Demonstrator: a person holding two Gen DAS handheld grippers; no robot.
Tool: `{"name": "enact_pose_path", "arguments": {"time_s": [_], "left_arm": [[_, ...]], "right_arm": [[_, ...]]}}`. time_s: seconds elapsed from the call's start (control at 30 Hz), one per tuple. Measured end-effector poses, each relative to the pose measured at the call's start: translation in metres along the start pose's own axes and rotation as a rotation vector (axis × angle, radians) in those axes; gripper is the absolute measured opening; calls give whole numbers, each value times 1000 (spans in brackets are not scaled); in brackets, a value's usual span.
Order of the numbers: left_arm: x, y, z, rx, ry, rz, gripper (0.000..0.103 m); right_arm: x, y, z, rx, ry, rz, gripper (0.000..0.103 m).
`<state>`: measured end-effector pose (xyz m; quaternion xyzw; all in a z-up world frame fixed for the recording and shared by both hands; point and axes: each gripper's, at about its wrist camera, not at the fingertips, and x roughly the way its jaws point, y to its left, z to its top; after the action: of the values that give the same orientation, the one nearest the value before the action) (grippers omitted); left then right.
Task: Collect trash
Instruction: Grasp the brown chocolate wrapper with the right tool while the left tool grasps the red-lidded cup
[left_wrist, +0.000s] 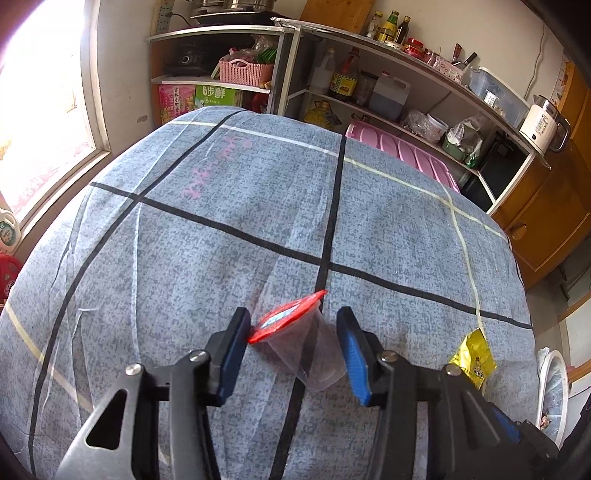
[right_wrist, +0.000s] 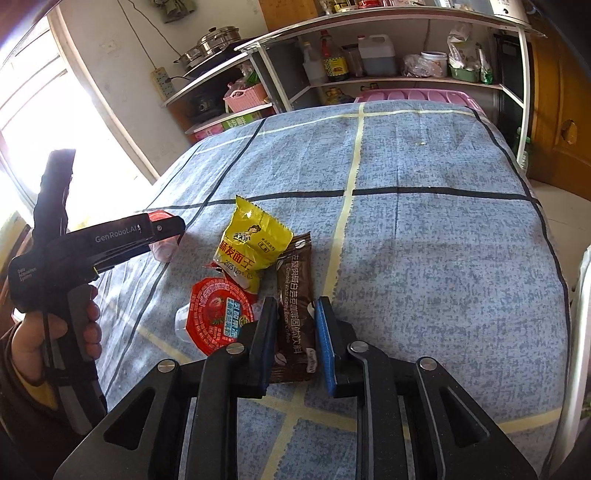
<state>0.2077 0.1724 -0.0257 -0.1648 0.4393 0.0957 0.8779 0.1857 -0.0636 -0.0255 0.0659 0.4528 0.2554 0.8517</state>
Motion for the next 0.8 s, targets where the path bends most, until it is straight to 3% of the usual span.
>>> {"name": "enact_pose_path", "arguments": {"time_s": [0.33, 0.8], "left_arm": [[-9, 9, -12, -2, -1, -20, 47], [-32, 12, -41, 20, -4, -48, 47]], "right_arm": [[-5, 8, -8, -49, 13, -25, 20], [-25, 26, -45, -145, 66, 61, 20]]}}
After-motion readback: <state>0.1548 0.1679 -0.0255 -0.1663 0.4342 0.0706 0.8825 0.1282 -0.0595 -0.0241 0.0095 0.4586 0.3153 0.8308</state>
